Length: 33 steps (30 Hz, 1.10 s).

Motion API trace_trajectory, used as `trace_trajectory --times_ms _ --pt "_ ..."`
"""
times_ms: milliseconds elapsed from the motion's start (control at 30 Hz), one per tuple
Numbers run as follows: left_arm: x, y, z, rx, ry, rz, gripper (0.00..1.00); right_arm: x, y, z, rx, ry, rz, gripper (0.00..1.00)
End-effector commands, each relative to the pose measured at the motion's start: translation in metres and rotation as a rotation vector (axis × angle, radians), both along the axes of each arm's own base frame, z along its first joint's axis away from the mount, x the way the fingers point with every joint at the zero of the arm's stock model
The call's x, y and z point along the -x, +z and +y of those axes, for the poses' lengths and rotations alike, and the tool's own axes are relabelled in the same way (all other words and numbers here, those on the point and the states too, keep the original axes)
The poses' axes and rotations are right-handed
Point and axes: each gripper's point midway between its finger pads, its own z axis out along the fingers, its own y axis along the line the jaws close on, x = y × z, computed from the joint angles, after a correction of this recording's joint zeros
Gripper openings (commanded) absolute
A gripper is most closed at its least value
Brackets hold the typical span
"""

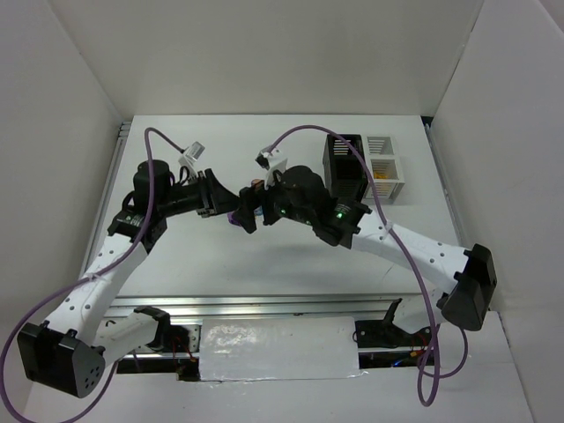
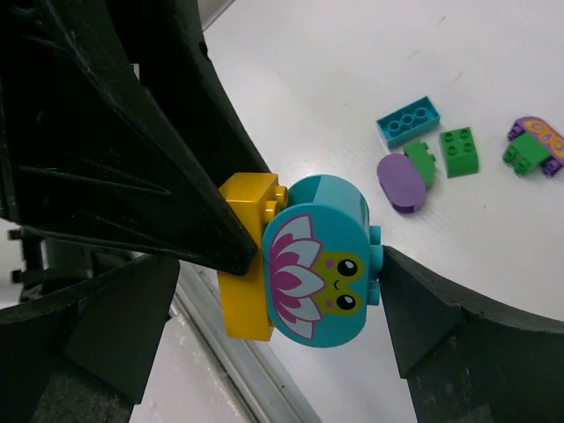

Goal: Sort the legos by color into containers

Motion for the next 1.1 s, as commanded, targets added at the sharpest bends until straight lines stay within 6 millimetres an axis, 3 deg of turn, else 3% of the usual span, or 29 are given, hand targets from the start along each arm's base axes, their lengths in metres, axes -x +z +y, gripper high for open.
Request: trace_trajectory --times_ms 0,67,100,167,367,467,600,867,967,1067 --pt "0.004 0.013 -0.001 -0.031 -0.064 -0.126 0.0 0.018 0.04 0.003 -0.145 0.167 -0.004 1.0" --pt "0.009 0.014 -0.004 -0.032 -0.115 -0.164 0.0 0.014 0.043 -0.016 -0.188 0.223 0.041 1.0" --pt "0.019 0.015 -0.007 -0.025 -0.182 -0.192 0.0 0.031 0.05 -0.018 -0.232 0.345 0.07 1.0" --pt "0.031 0.023 -0.01 0.003 -0.254 -0.251 0.0 0.037 0.057 -0.034 -0.27 0.407 0.085 1.0" --pt "0.077 0.047 -0.014 0.113 -0.475 -0.39 0.0 0.056 0.069 -0.046 -0.256 0.479 0.087 1.0" --pt "0.087 0.054 -0.013 0.132 -0.496 -0.433 0.0 0.07 0.075 -0.045 -0.281 0.556 0.103 1.0" --pt "0.088 0.055 -0.012 0.132 -0.486 -0.442 0.0 0.095 0.08 -0.043 -0.342 0.706 0.128 0.92" --pt "0.085 0.051 -0.014 0.15 -0.491 -0.411 0.0 0.103 0.076 -0.028 -0.357 0.755 0.177 0.81" --pt "0.085 0.054 -0.014 0.157 -0.498 -0.422 0.0 0.098 0.072 -0.019 -0.339 0.74 0.192 0.64" --pt "0.088 0.057 -0.013 0.158 -0.494 -0.431 0.0 0.094 0.066 -0.014 -0.336 0.744 0.222 0.25"
